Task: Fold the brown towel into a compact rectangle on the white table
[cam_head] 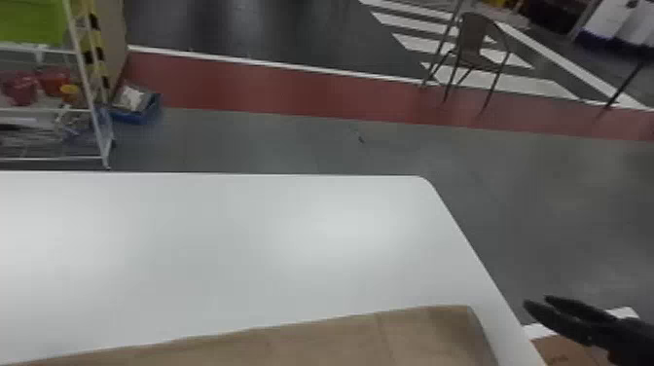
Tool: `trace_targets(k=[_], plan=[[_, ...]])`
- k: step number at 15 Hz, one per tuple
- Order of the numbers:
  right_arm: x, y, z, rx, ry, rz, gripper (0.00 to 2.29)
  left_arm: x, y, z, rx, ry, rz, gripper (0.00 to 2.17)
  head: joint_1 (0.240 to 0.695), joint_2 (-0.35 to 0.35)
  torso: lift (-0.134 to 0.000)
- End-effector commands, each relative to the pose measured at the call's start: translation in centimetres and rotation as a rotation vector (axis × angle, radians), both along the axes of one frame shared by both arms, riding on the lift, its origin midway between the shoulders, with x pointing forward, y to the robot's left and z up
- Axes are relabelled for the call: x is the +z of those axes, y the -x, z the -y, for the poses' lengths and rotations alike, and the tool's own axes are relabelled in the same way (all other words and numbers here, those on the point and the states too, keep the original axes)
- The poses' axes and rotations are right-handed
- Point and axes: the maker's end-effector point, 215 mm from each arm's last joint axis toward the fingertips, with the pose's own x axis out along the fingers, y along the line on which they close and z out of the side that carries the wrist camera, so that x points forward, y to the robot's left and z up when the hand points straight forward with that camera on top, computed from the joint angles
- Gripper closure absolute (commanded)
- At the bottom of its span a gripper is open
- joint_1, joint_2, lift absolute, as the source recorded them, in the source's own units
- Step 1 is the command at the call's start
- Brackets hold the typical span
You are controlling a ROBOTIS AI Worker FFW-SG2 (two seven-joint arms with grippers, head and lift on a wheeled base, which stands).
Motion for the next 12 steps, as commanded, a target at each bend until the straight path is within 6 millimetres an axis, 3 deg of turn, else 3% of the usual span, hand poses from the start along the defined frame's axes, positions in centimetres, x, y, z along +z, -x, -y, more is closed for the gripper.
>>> trace_targets(k=[1, 7, 12], plan=[[0.0, 0.1, 0.1, -0.006, -0.006, -0.003, 0.11, 0.0, 0.0, 0.2, -0.002, 0.010, 0.000, 0.14, 0.695, -0.324, -0.123], [0.5, 0.2, 0.4, -0.024, -0.049, 0.002, 0.14, 0.1, 0.4, 0.3, -0.007, 0.013, 0.001, 0.14, 0.695, -0.334, -0.123], [0.2, 0.2, 1.1, -0.026, -0.038, 0.001, 0.15, -0.9, 2.7, -1.2, 0.011, -0.058, -0.049, 0.14, 0.695, -0.342, -0.123]])
